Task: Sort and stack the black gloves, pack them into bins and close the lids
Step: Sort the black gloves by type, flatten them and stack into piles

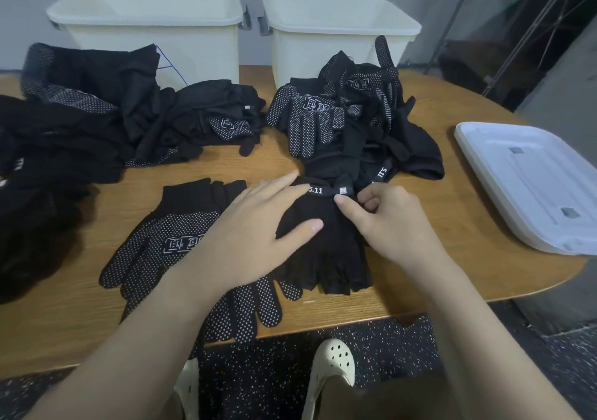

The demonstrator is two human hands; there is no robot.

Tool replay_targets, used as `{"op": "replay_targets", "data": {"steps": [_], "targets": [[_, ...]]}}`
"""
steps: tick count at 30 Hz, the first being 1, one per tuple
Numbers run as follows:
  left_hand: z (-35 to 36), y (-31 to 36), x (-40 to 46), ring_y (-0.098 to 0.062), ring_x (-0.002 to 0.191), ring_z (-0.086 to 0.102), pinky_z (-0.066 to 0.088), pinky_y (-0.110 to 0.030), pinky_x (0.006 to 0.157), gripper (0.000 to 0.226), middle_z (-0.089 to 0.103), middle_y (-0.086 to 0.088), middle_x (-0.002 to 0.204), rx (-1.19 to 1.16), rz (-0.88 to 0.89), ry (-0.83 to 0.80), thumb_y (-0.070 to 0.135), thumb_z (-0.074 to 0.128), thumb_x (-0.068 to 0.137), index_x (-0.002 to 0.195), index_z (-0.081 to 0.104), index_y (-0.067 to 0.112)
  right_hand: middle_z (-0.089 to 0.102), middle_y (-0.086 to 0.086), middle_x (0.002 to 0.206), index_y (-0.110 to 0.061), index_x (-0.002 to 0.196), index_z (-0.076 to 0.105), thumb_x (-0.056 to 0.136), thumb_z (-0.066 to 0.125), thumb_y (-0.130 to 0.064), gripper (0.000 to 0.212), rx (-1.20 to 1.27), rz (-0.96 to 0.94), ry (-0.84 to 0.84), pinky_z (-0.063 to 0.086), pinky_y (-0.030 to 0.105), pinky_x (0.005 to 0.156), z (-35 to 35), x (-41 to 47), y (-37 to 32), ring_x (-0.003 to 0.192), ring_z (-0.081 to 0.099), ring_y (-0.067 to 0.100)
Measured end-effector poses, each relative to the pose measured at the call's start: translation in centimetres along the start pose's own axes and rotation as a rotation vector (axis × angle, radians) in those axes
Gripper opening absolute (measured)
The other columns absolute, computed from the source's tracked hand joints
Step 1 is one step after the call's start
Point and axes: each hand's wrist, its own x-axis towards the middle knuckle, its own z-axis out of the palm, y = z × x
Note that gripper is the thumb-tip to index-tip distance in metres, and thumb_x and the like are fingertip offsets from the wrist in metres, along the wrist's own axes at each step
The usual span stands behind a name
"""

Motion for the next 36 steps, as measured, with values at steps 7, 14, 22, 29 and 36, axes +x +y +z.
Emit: {"op": "replay_targets", "data": {"steps": [7, 14, 22, 29, 36], "targets": [[0.1, 0.0, 0.4, -0.012, 0.12, 0.055, 0.031, -0.027, 0.107, 0.04, 0.069, 0.006, 0.124, 0.028, -0.003, 0.133, 0.035, 0.055, 0.103, 0.142, 0.056, 0.025, 0.059, -0.008, 0.086, -0.018, 0.082, 0.059, 0.087, 0.079, -0.04, 0.03, 0.013, 0.014, -0.095, 0.044, 0.029, 0.074, -0.1, 0.1, -0.6, 0.091, 0.059, 0.018], [-0.8, 0.8, 0.2, -0.004, 0.099, 0.055, 0.04, -0.025, 0.095, 0.047, 0.066, 0.014, 0.13, -0.069, -0.068, 0.07, 0.043, 0.057, 0.101, 0.147, 0.047, 0.034, 0.066, 0.001, 0.086, -0.018, 0.093, 0.057, 0.091, 0.076, -0.033, 0.025, 0.175, 0.014, -0.113, 0.043, 0.029, 0.068, -2.7, -1.1, -0.2, 0.084, 0.062, 0.017], [-0.3, 5.2, -1.5, 0.002, 0.147, 0.026, 0.021, -0.021, 0.118, 0.06, 0.029, 0.025, 0.161, 0.0, 0.059, -0.105, 0.055, 0.045, 0.103, 0.158, 0.025, 0.042, 0.077, 0.017, 0.089, 0.003, 0.102, 0.052, 0.095, 0.072, -0.016, 0.028, 0.458, 0.12, -0.225, 0.056, 0.06, 0.089, -7.1, -1.6, 2.1, 0.093, 0.074, 0.038], [1.7, 6.9, -1.5, -0.007, 0.156, -0.001, -0.007, -0.022, 0.114, 0.067, -0.006, 0.017, 0.171, 0.104, 0.142, -0.209, 0.058, 0.039, 0.105, 0.163, 0.01, 0.041, 0.079, 0.007, 0.092, -0.006, 0.104, 0.058, 0.096, 0.071, -0.019, 0.02, 0.328, 0.127, -0.25, 0.061, 0.05, 0.083, -8.4, -1.1, 5.1, 0.093, 0.075, 0.028], [3.2, 7.6, 1.6, -0.007, 0.156, -0.017, -0.005, -0.034, 0.129, 0.076, -0.014, 0.01, 0.171, 0.187, 0.254, -0.143, 0.074, 0.031, 0.098, 0.163, 0.013, 0.039, 0.071, -0.008, 0.098, -0.017, 0.109, 0.068, 0.092, 0.076, -0.024, 0.019, 0.076, -0.005, -0.097, 0.048, 0.005, 0.068, -7.9, -0.5, 6.4, 0.086, 0.064, -0.009]]}}
